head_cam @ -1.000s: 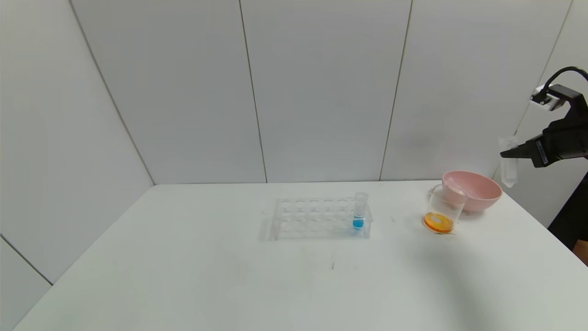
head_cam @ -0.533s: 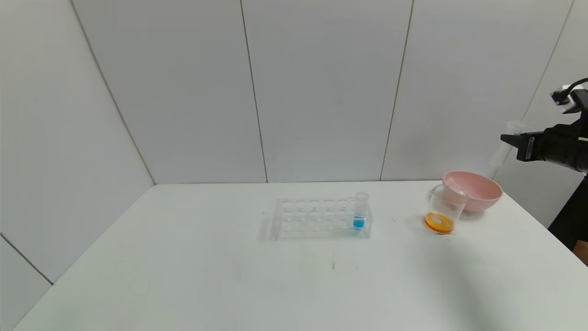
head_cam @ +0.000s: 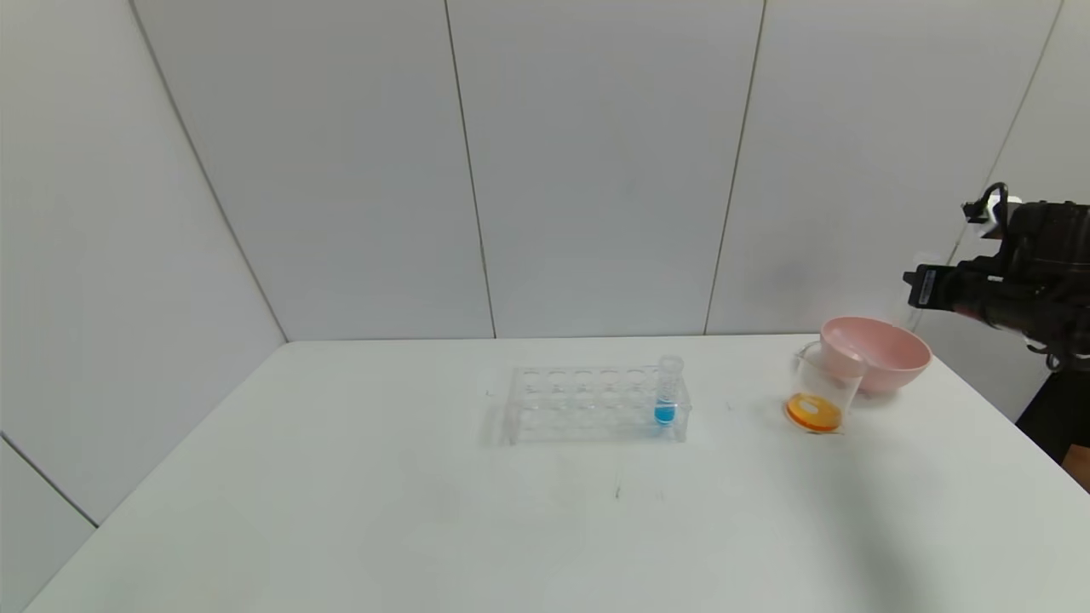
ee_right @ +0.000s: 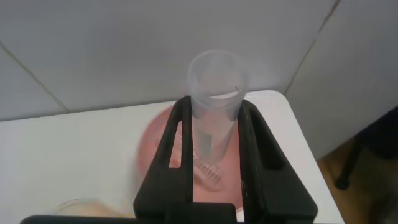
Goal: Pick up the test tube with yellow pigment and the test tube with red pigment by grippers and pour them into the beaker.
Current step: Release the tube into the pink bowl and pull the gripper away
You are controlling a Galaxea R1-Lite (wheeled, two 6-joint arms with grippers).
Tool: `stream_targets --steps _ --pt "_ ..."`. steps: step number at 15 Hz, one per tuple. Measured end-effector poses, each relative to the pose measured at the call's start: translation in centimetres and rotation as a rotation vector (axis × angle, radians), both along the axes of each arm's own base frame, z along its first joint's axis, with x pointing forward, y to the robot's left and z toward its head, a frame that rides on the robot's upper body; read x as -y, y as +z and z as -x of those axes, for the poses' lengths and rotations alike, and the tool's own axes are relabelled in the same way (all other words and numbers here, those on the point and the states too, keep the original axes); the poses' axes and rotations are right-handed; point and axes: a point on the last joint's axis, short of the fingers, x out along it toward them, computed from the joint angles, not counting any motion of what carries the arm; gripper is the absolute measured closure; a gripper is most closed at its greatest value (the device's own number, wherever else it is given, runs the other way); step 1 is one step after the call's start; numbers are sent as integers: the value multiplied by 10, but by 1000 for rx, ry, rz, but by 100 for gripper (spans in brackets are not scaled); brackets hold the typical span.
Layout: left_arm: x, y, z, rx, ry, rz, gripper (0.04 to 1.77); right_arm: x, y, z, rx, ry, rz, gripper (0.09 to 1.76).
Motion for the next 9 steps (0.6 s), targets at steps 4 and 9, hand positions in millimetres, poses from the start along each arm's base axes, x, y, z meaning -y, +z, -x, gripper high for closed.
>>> stream_targets --steps 4,9 --pt "0 0 0 0 0 0 9 1 -30 -25 -3 -31 -7 136" --pt "0 0 0 0 0 0 9 0 -42 -30 -26 -26 -11 136"
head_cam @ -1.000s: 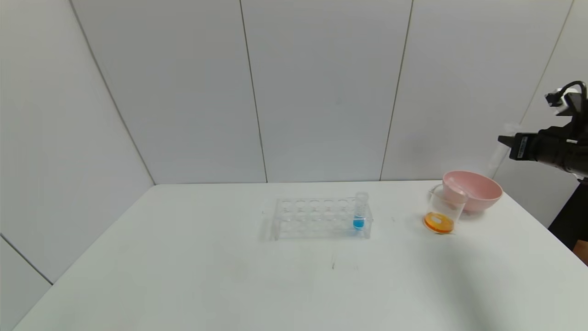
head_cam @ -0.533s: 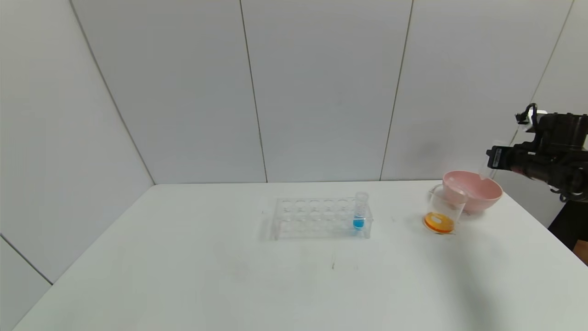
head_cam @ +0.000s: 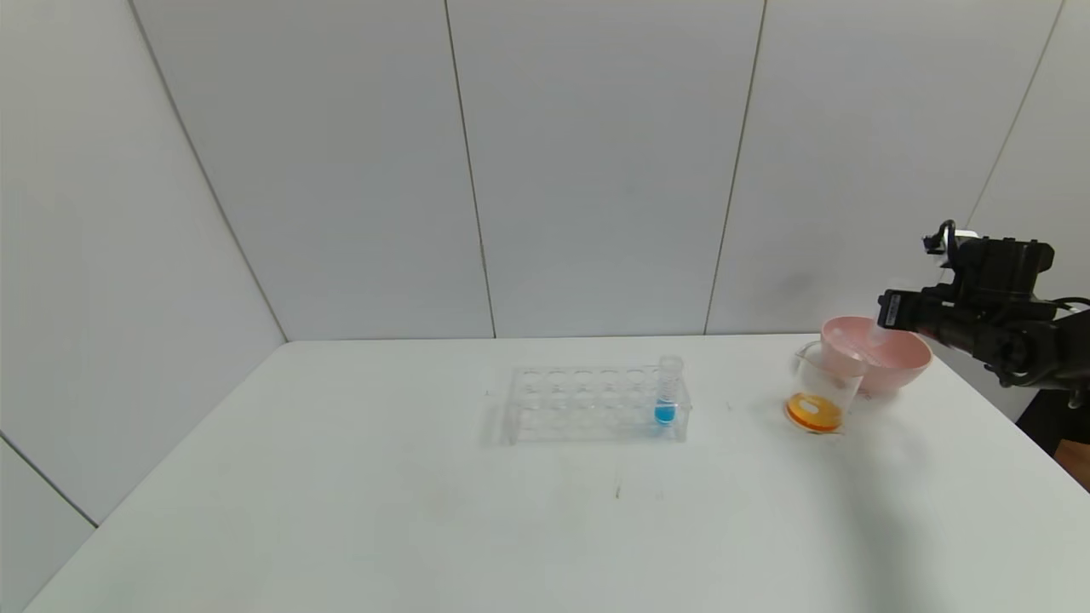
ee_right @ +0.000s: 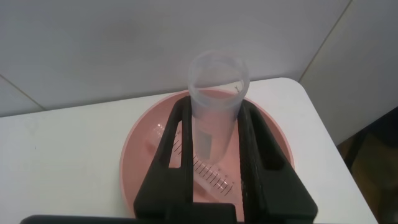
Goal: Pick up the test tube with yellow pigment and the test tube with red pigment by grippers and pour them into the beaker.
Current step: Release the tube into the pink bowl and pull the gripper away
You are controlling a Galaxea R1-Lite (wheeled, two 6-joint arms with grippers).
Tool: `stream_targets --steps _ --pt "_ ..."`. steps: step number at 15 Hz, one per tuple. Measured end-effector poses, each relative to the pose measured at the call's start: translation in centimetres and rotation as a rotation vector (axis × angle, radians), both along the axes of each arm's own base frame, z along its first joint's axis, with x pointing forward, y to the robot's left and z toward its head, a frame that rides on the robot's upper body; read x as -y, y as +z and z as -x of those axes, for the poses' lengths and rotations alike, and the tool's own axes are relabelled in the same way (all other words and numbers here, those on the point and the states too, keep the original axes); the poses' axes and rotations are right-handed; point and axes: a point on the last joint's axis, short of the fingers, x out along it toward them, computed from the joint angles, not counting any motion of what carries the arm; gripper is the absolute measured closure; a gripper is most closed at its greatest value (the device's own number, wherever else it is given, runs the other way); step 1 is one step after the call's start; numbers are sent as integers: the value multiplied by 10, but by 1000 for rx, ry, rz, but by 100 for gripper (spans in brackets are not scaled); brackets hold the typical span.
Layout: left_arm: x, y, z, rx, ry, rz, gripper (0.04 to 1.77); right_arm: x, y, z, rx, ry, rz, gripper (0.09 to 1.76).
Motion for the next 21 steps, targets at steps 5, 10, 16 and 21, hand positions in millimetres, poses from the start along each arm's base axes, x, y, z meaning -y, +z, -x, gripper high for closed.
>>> stream_targets --steps 5,10,16,21 --pt "0 0 0 0 0 0 9 0 -1 -1 1 2 0 136" --pt "0 0 0 0 0 0 9 -1 0 0 -5 4 -3 123" --pt "0 0 0 0 0 0 9 -1 5 0 15 3 0 64" --pt "0 0 0 0 0 0 9 -21 18 5 24 42 -13 41"
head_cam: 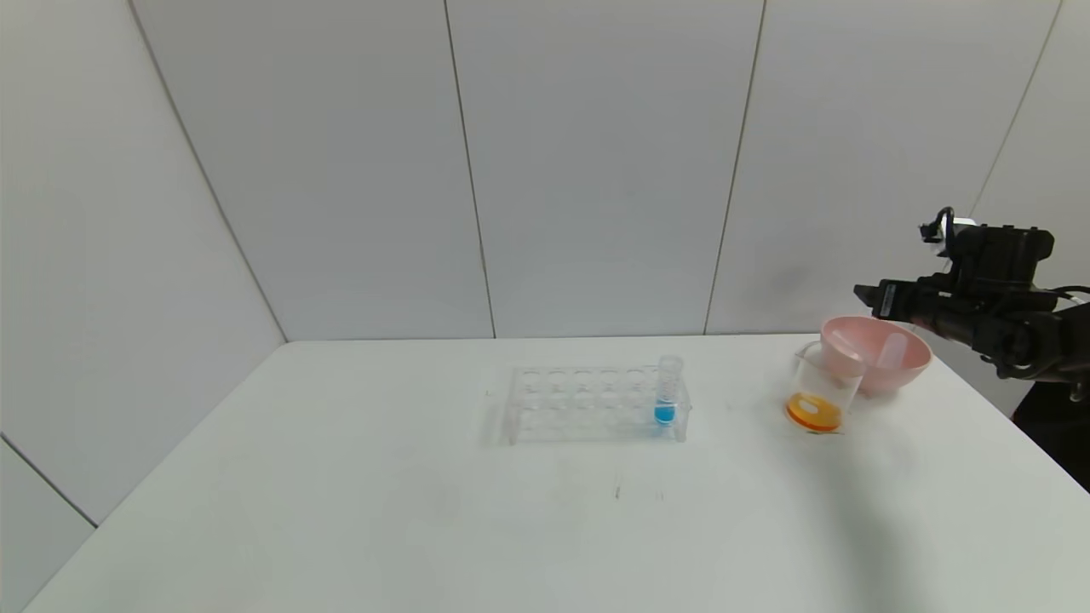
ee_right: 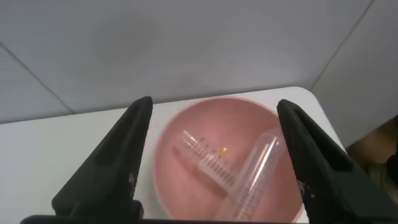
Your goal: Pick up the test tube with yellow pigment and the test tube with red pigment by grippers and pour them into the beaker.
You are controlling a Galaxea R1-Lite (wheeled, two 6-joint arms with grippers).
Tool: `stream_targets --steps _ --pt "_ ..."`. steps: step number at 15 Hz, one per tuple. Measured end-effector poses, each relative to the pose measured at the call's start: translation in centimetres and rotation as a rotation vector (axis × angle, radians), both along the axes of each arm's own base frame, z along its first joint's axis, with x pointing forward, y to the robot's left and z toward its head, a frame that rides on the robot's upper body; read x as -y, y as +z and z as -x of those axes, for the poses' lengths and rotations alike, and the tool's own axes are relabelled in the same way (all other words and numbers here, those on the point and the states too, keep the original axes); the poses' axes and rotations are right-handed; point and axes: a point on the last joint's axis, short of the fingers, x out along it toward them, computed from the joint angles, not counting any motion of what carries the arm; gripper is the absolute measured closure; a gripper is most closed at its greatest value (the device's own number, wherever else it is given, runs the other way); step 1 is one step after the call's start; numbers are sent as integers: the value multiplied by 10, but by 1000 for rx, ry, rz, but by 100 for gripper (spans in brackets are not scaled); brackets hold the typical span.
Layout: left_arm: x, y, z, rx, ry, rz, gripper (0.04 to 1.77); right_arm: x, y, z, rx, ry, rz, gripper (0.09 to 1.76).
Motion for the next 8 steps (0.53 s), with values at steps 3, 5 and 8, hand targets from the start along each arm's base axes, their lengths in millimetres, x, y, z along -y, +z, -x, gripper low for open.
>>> stream_targets --steps 3,5,8 --pt "0 0 0 0 0 0 9 -39 12 13 7 78 -26 32" --pt "0 0 0 0 0 0 9 -66 19 31 -1 140 -29 28" --pt "0 0 0 0 0 0 9 -95 30 71 -13 222 -30 24"
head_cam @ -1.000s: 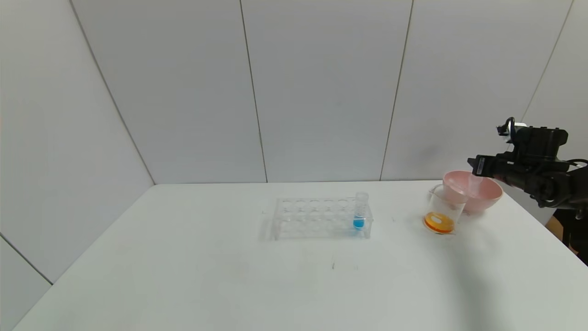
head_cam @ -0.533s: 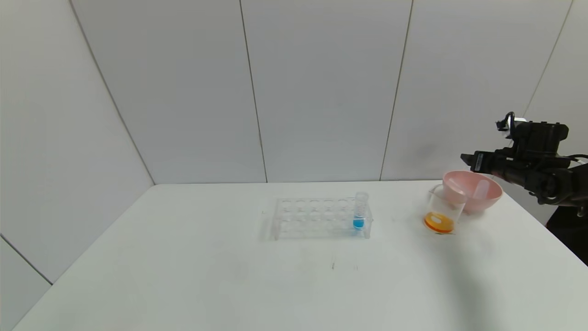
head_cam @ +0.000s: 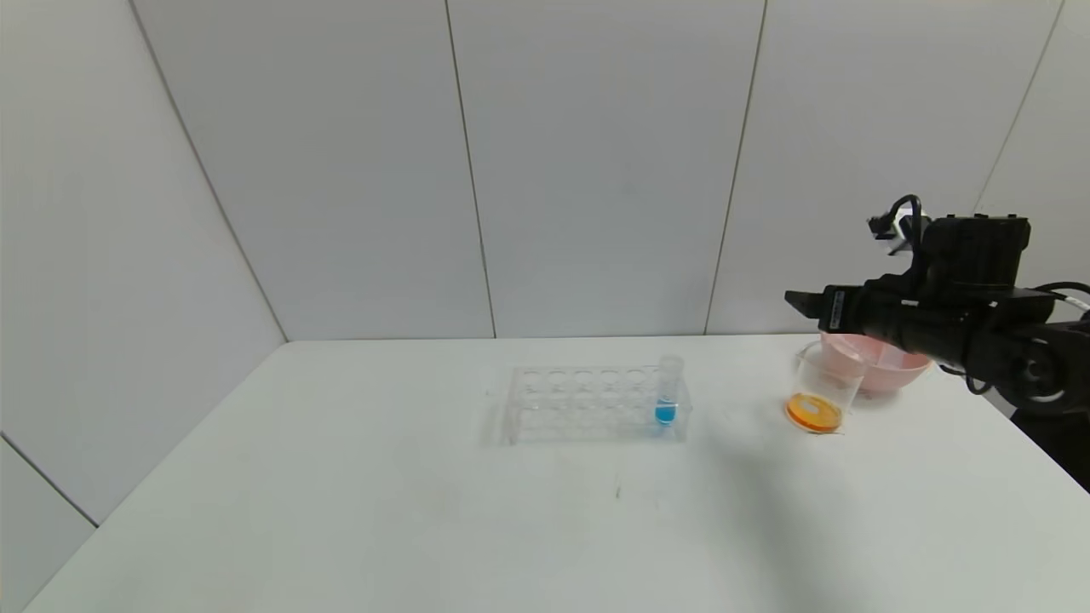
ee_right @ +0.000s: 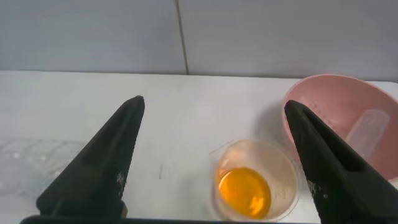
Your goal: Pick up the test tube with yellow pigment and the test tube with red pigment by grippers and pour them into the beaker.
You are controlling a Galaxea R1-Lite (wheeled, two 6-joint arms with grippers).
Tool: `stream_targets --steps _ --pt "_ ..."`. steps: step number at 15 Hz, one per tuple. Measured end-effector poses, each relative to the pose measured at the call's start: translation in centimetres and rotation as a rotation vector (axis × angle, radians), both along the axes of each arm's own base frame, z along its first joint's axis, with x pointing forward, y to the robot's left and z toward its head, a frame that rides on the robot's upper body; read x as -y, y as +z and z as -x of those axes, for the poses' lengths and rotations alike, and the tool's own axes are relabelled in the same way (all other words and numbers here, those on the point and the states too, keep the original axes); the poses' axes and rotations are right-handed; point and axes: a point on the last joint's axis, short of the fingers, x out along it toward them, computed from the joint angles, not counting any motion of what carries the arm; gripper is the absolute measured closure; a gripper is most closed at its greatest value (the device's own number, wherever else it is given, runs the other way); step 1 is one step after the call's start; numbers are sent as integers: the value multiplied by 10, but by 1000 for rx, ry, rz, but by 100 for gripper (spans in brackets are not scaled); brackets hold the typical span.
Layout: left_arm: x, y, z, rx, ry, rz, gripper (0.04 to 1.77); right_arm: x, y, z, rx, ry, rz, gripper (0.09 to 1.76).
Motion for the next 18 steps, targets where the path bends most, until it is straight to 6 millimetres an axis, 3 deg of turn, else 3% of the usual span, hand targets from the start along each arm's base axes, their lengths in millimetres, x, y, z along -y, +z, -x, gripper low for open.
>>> stream_targets --steps 4,10,14,18 --pt "0 0 0 0 0 0 9 -8 32 69 55 52 -8 20" --pt "0 0 0 0 0 0 9 12 66 177 225 32 13 17" --pt "0 0 0 0 0 0 9 27 72 240 351 -17 49 16" --pt "0 0 0 0 0 0 9 33 63 305 415 -36 70 15"
